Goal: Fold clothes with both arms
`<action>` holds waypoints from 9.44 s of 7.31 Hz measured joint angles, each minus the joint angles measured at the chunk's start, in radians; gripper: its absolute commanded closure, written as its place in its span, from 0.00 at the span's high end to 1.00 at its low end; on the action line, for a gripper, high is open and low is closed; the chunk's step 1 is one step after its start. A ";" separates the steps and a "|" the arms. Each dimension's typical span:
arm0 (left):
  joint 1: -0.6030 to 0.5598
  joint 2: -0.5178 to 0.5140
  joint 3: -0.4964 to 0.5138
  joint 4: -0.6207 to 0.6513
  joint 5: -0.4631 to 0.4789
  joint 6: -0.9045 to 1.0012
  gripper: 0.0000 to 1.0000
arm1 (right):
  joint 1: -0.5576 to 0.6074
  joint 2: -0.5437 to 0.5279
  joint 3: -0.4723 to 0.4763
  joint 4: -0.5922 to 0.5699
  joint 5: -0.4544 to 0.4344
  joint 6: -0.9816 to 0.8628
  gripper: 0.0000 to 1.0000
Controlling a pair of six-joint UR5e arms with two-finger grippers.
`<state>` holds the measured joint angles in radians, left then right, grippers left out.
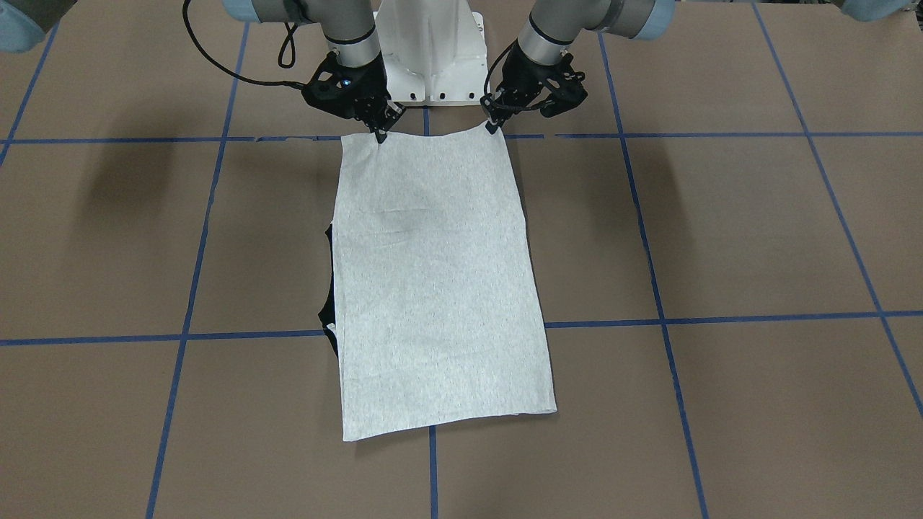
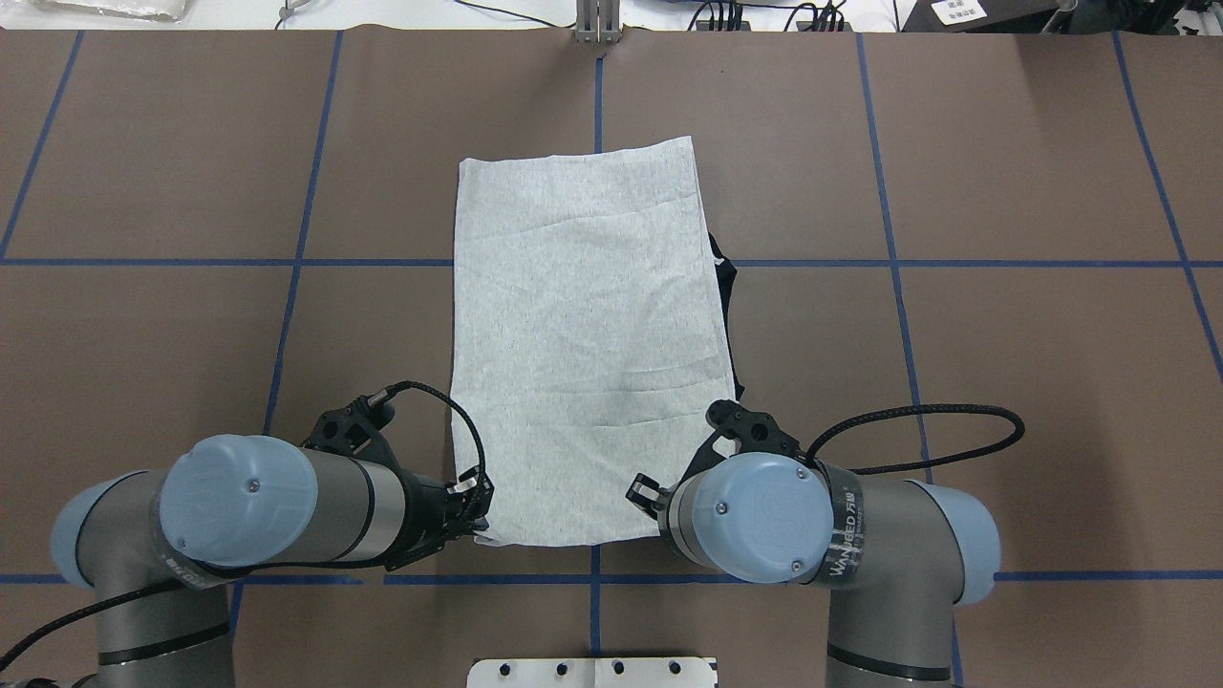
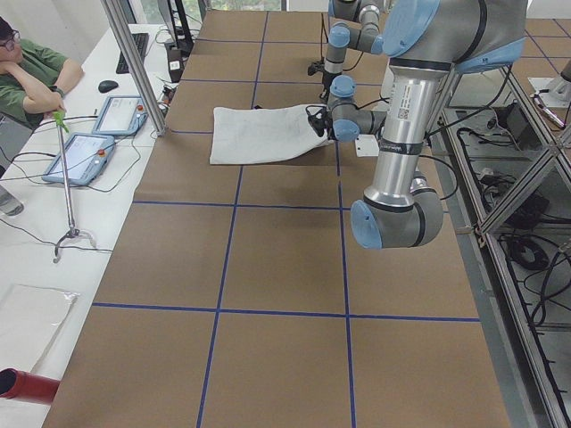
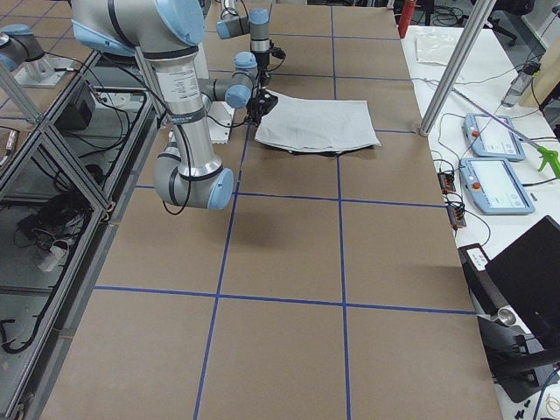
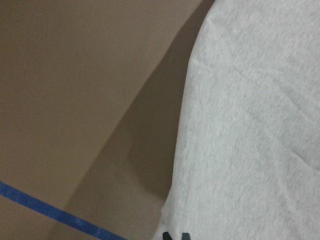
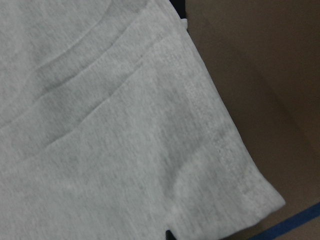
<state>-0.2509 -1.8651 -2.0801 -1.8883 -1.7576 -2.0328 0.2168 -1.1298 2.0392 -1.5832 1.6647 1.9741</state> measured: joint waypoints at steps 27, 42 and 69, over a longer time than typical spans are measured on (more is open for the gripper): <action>-0.365 -0.169 0.276 -0.100 -0.006 0.222 0.00 | 0.384 0.263 -0.405 0.232 0.132 -0.132 0.00; -0.482 -0.199 0.400 -0.174 -0.101 0.269 0.61 | 0.434 0.324 -0.603 0.443 0.201 -0.142 1.00; -0.328 -0.048 0.183 -0.069 -0.147 0.440 1.00 | 0.587 0.111 -0.406 0.328 0.389 -0.479 1.00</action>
<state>-0.5789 -1.9132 -1.8969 -1.9570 -1.9043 -1.5932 0.8042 -1.0188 1.6329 -1.2547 2.0535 1.4954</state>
